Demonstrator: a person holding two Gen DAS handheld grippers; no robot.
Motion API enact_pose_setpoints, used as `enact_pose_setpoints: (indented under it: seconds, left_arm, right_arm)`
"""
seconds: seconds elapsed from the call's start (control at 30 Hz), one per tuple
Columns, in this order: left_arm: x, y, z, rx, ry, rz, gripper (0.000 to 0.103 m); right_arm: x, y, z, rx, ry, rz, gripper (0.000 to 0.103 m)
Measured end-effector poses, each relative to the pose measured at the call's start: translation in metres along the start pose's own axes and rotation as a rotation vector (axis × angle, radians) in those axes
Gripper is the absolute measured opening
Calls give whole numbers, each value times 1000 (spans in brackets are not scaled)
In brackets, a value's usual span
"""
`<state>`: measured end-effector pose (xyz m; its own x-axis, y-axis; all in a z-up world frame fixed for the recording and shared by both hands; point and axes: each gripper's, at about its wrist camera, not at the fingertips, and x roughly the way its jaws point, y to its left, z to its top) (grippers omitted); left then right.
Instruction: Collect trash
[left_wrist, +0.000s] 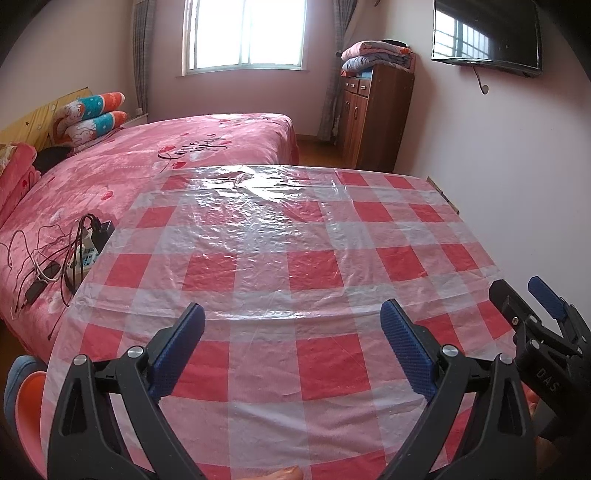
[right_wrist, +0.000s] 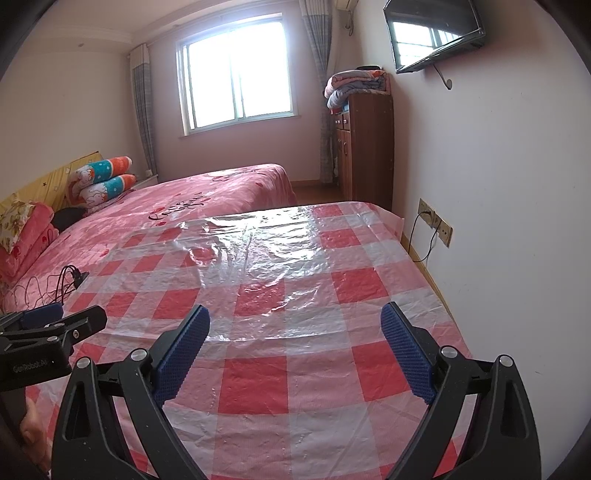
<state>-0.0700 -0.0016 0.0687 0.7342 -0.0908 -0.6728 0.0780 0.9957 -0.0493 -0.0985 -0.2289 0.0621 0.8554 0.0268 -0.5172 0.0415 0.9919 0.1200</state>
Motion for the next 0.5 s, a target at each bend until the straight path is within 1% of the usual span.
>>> enact_pose_setpoints:
  seconds: [0.5]
  left_arm:
    - [2, -2, -1, -7, 2, 0, 96]
  right_arm:
    - [0, 0, 0, 1, 4, 3, 93]
